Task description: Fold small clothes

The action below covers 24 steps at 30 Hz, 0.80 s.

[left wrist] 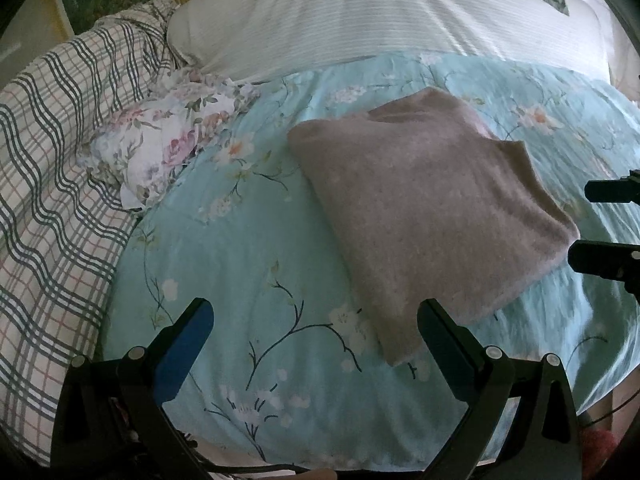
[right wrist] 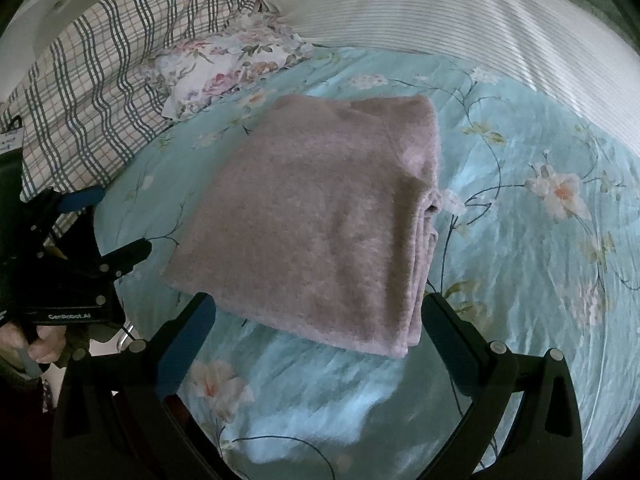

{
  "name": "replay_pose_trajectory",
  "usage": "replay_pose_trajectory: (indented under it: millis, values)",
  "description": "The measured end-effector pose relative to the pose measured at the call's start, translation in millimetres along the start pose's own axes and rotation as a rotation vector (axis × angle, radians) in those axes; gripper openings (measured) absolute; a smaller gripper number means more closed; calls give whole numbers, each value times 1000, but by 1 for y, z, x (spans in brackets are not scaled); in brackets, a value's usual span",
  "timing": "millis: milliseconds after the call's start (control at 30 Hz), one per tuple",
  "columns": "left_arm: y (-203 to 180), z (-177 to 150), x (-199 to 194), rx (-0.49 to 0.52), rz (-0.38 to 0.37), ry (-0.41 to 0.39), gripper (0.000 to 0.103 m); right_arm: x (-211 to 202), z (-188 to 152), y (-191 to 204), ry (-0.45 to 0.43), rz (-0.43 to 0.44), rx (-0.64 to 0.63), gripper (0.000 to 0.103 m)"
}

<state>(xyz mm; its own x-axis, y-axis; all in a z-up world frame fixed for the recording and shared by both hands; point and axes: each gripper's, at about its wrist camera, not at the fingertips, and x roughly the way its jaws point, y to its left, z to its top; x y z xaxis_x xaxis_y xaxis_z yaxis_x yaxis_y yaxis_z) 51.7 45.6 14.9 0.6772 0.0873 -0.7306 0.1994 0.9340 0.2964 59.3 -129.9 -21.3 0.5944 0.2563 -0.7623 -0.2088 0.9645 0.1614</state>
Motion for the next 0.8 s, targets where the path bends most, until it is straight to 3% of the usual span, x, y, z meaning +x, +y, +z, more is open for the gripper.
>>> replay_pose_trajectory:
  millis: [800]
  values:
    - [-2,6,-2,-14,-9,-7,102,1,13,5,1,-11,-38,103]
